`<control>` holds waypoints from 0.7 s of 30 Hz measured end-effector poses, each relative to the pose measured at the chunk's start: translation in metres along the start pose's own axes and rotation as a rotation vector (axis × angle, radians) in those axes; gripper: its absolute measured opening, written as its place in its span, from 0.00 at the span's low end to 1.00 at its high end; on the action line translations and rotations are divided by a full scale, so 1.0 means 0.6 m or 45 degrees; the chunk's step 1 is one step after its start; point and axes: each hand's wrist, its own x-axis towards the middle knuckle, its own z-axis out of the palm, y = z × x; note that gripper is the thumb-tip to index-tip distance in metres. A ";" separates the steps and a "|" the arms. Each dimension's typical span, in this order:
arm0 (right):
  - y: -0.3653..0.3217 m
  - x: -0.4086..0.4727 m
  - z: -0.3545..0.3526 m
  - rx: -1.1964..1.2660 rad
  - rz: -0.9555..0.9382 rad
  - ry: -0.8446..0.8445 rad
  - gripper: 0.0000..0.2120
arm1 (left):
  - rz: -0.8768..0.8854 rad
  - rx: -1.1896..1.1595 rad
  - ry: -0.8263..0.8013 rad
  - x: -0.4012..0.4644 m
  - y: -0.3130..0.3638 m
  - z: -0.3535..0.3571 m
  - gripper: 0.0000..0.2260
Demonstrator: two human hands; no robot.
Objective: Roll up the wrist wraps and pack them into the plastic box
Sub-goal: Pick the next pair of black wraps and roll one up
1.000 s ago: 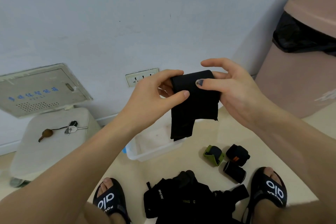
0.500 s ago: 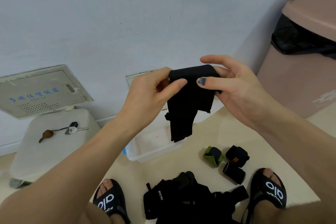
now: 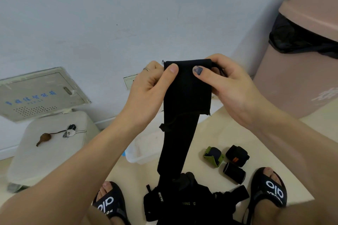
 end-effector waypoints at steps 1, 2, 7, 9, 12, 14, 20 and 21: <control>0.001 0.000 0.001 0.048 0.024 -0.011 0.03 | -0.039 -0.019 -0.025 0.000 -0.001 0.002 0.25; 0.002 -0.001 0.002 0.074 0.041 -0.019 0.03 | -0.076 -0.042 -0.051 -0.001 -0.001 0.004 0.22; 0.015 -0.005 0.008 0.077 0.114 0.015 0.03 | -0.237 -0.120 -0.117 -0.008 0.004 0.015 0.12; 0.019 -0.006 0.010 0.100 0.149 0.055 0.04 | -0.281 -0.150 -0.124 -0.008 0.001 0.018 0.10; 0.024 -0.010 0.013 0.104 0.174 0.089 0.06 | -0.354 -0.205 -0.116 -0.009 -0.003 0.024 0.07; 0.026 -0.012 0.014 0.105 0.194 0.112 0.07 | -0.363 -0.205 -0.113 -0.010 -0.006 0.026 0.06; 0.028 -0.012 0.018 0.106 0.230 0.123 0.08 | -0.293 -0.227 -0.144 -0.007 -0.011 0.020 0.06; 0.028 -0.011 0.018 0.103 0.243 0.120 0.09 | -0.296 -0.232 -0.143 -0.007 -0.011 0.020 0.07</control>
